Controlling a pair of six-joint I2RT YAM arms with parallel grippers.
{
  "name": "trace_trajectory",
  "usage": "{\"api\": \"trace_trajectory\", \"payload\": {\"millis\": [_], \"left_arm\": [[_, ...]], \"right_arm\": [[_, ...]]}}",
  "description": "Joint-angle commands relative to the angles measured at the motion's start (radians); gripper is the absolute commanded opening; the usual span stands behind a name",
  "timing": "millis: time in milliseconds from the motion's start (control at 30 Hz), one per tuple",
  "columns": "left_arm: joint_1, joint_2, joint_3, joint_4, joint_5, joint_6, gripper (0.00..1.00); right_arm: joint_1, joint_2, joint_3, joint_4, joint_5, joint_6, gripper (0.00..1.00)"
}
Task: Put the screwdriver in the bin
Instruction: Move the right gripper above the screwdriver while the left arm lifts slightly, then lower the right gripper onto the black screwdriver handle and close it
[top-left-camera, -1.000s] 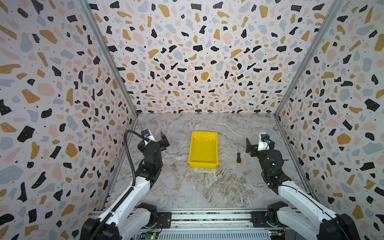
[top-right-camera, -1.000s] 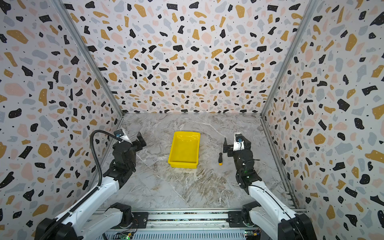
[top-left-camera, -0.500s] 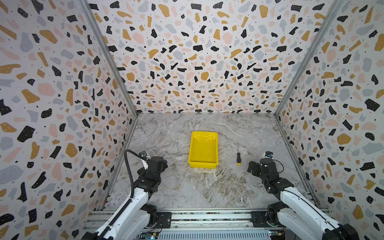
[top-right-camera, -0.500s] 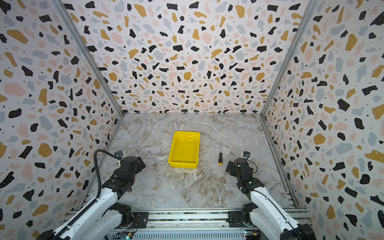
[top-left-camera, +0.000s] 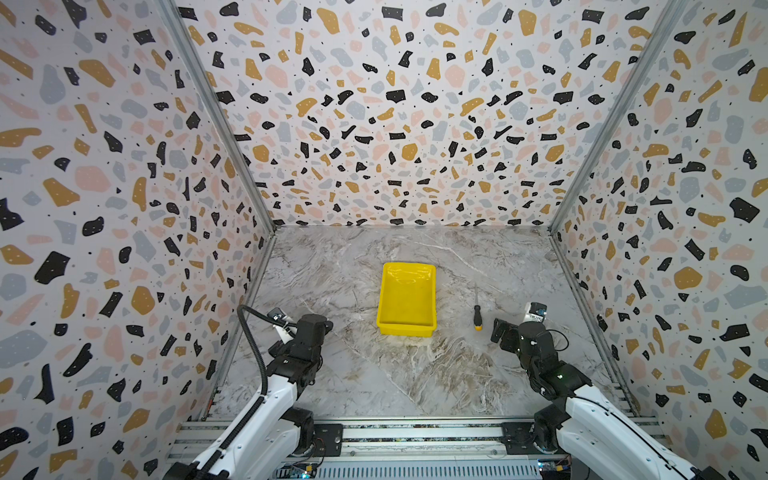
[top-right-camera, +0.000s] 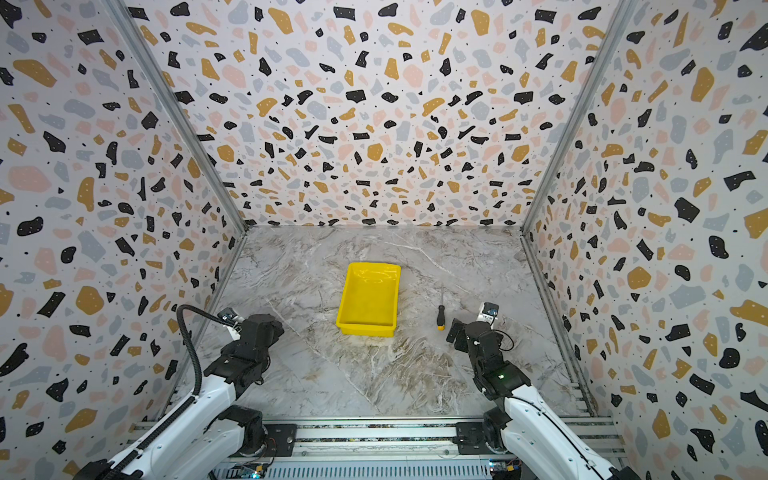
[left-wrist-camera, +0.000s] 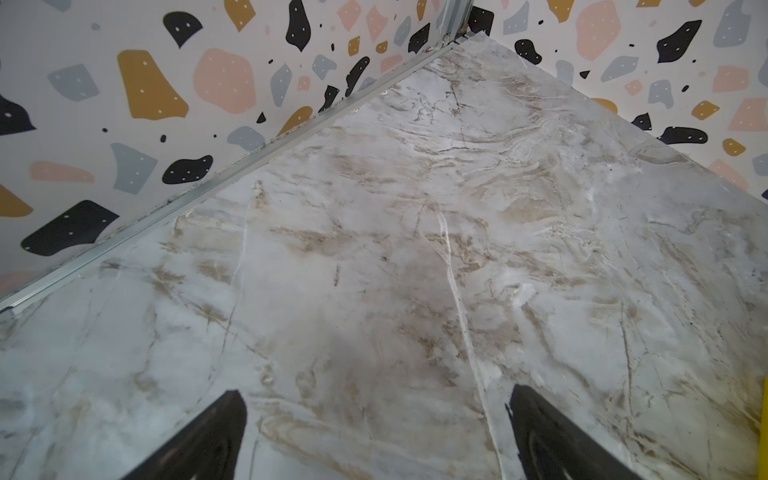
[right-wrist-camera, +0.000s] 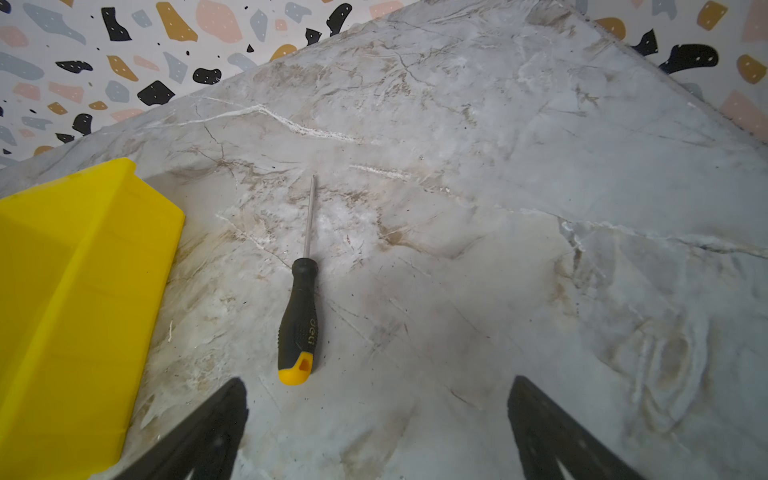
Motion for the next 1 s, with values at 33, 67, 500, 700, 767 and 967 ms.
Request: {"api": "trace_trajectory", "payload": {"millis": [33,67,500,700,767,967], "left_arm": [[0.004,0.010,0.005,-0.030,-0.025,-0.019,1.00],[0.004,0.009,0.010,-0.037,-0.027,-0.021,1.00],[0.004,-0.143,-0.070,0.106,0.209,0.132,1.00],[0.003,-0.224,-0.114,0.183,0.345,0.200,1.00],[0.004,-0.244,-0.121,0.188,0.353,0.204,1.00],[0.003,-0.255,-0.127,0.176,0.319,0.180,1.00]], "right_arm": [[0.003,-0.002,0.002,-0.002,0.023,0.007,0.99],[0.004,0.001,0.002,0.002,0.017,0.003,0.99],[-0.065,0.100,0.057,-0.071,0.054,0.090,1.00],[-0.194,0.248,0.197,-0.069,-0.363,0.011,0.95],[-0.181,0.369,0.290,-0.137,-0.386,-0.008,0.93],[-0.060,0.671,0.531,-0.305,-0.320,-0.042,0.77]]}}
